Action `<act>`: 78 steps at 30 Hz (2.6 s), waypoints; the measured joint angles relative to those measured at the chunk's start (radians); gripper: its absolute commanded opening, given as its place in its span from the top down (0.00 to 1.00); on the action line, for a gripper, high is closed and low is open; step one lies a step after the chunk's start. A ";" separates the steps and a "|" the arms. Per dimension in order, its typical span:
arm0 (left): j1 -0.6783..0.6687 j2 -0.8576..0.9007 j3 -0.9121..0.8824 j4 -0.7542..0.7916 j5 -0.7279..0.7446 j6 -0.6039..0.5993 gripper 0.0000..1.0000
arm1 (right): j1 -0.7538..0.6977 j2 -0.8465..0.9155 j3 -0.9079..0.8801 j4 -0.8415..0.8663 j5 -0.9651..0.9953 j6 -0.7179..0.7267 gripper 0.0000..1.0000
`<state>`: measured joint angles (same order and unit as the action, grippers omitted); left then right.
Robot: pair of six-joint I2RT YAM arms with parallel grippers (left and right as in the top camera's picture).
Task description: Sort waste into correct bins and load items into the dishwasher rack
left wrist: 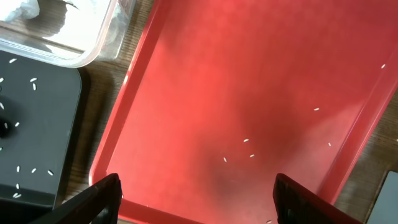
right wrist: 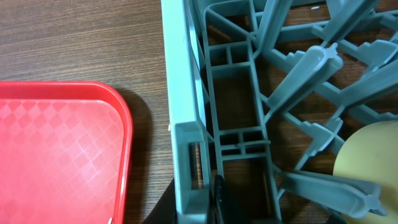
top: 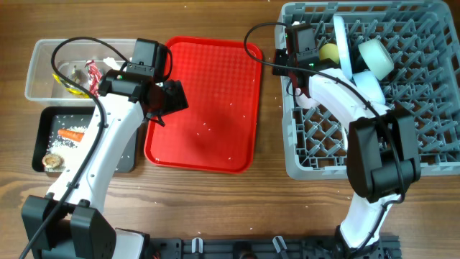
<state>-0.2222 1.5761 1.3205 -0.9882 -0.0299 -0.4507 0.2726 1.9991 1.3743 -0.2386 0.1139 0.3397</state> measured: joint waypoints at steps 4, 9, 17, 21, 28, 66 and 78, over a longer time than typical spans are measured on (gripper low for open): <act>0.000 0.000 0.000 0.000 0.000 0.000 0.22 | 0.000 0.000 0.000 0.000 0.000 0.011 0.96; 0.000 0.000 0.000 0.000 0.000 0.000 0.22 | 0.002 0.000 0.000 0.000 0.001 0.037 0.96; 0.000 0.000 0.000 0.000 0.000 0.000 0.22 | 0.003 0.000 0.000 0.001 0.005 0.071 0.96; 0.000 0.000 0.000 0.000 0.000 0.000 0.22 | 0.004 0.000 0.000 0.003 0.011 0.084 0.96; 0.000 0.000 0.000 -0.001 0.000 0.000 0.22 | 0.006 0.000 0.000 0.005 0.019 0.111 0.83; 0.000 0.032 0.000 0.161 0.013 -0.007 0.96 | 0.234 -0.225 -0.036 -0.504 -0.460 0.082 0.96; 0.000 0.050 0.000 0.151 0.013 -0.007 0.92 | 0.327 -0.039 -0.040 -0.647 -0.314 0.093 0.96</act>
<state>-0.2222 1.6257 1.3205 -0.8375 -0.0174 -0.4580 0.5995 1.9606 1.3346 -0.8860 -0.2001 0.4332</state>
